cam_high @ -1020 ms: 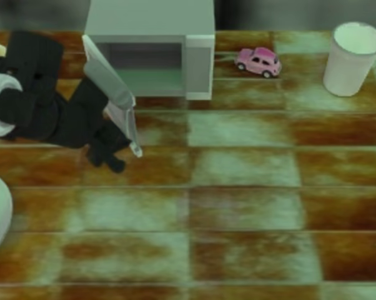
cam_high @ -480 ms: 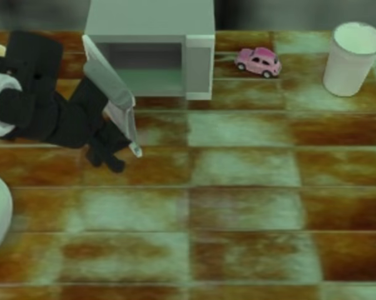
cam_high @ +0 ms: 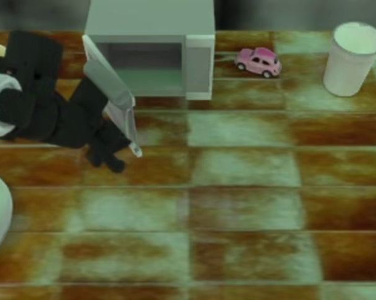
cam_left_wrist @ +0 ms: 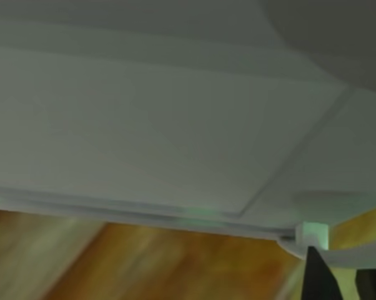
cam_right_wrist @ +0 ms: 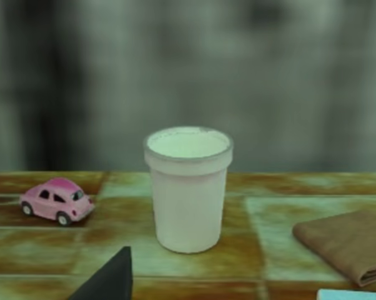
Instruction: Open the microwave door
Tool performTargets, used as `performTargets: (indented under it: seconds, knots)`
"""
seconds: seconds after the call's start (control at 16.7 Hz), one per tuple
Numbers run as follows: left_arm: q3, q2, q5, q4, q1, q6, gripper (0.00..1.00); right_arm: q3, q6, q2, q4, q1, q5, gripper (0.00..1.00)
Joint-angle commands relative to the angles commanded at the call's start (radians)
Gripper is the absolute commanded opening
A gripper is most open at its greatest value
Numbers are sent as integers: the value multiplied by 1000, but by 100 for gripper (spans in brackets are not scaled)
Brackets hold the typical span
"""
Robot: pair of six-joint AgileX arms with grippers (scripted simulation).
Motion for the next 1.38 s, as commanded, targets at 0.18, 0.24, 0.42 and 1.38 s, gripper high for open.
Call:
performTargets:
  seconds: [0.18, 0.24, 0.42, 1.38]
  knots:
    - [6, 2, 16, -16, 15, 30, 0, 0, 0, 0, 0, 0, 0, 100]
    - [11, 2, 26, -24, 24, 50, 0, 0, 0, 0, 0, 0, 0, 100]
    - [16, 4, 48, -49, 44, 98, 0, 0, 0, 0, 0, 0, 0, 100]
    - [16, 5, 49, -50, 45, 99, 0, 0, 0, 0, 0, 0, 0, 100]
